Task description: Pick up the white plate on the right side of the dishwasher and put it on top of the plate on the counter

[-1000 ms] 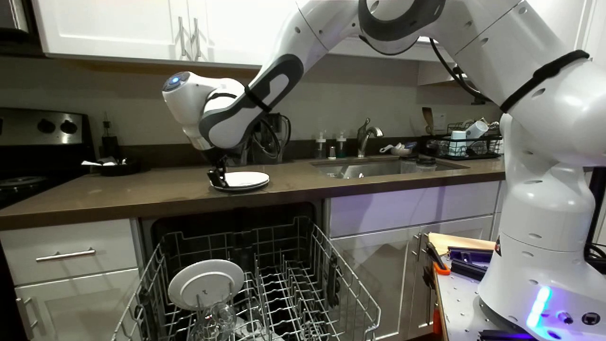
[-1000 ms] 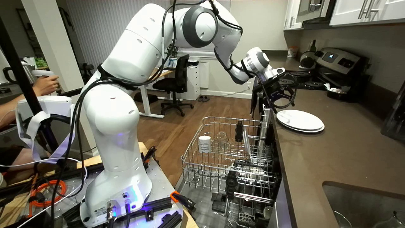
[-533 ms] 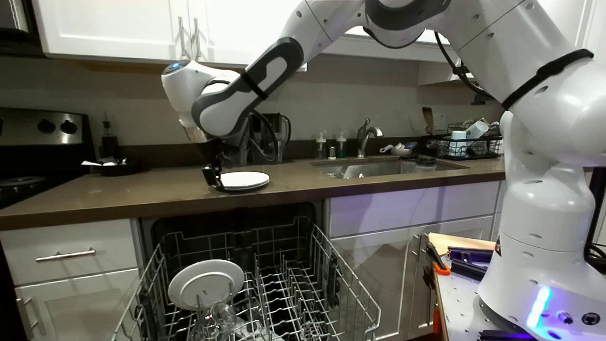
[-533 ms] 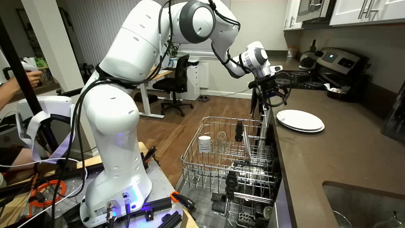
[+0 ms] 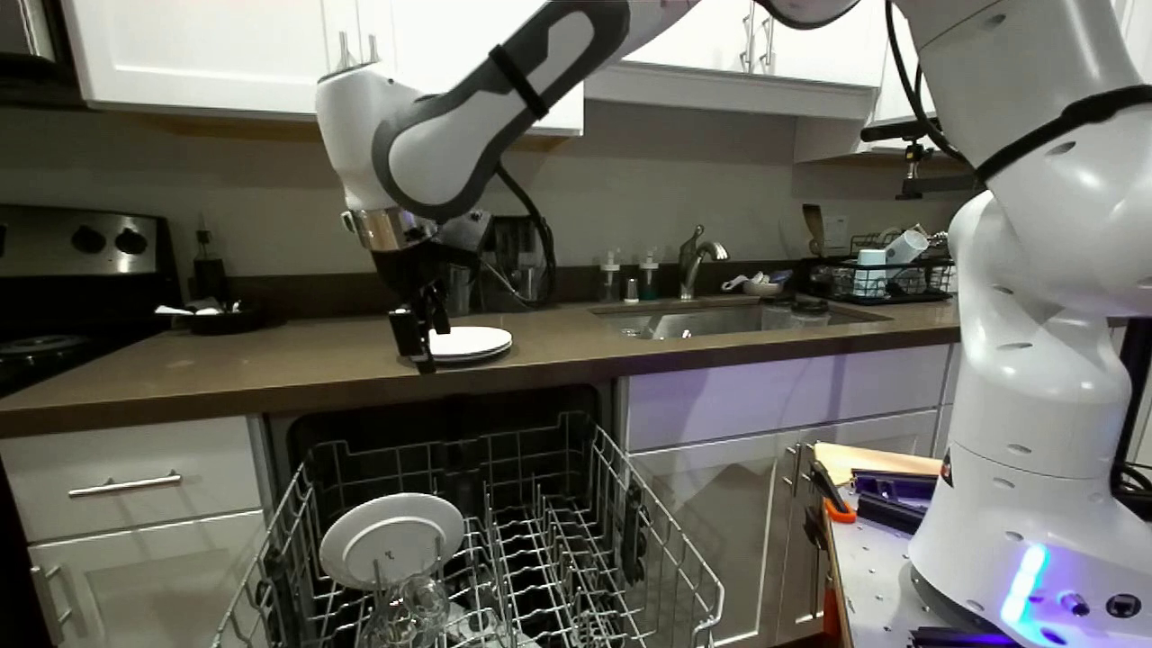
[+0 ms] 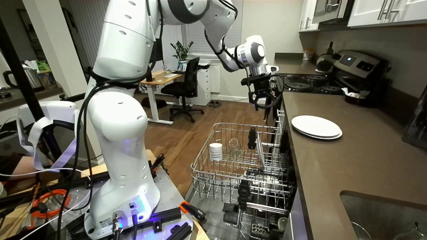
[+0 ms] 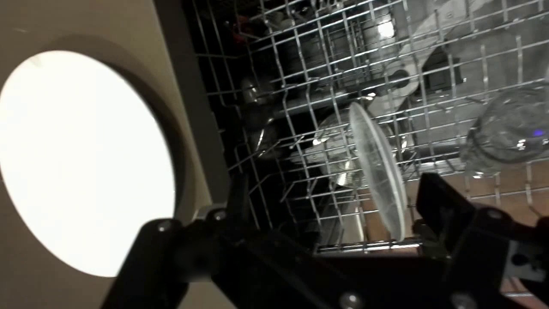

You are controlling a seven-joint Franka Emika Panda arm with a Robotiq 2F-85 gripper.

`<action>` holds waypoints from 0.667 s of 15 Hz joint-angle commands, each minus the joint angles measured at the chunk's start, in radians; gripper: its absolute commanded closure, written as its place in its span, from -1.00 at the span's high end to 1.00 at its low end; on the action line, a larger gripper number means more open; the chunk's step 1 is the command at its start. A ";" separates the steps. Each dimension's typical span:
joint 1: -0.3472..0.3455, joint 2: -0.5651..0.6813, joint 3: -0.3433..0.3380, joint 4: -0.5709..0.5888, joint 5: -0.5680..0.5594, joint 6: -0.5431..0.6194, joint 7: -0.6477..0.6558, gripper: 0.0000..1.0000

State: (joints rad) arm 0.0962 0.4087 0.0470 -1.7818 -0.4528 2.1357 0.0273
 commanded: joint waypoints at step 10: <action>0.011 -0.450 0.086 -0.469 0.338 0.053 -0.288 1.00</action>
State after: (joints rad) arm 0.1098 0.0386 0.1388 -2.1723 -0.1860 2.1580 -0.1682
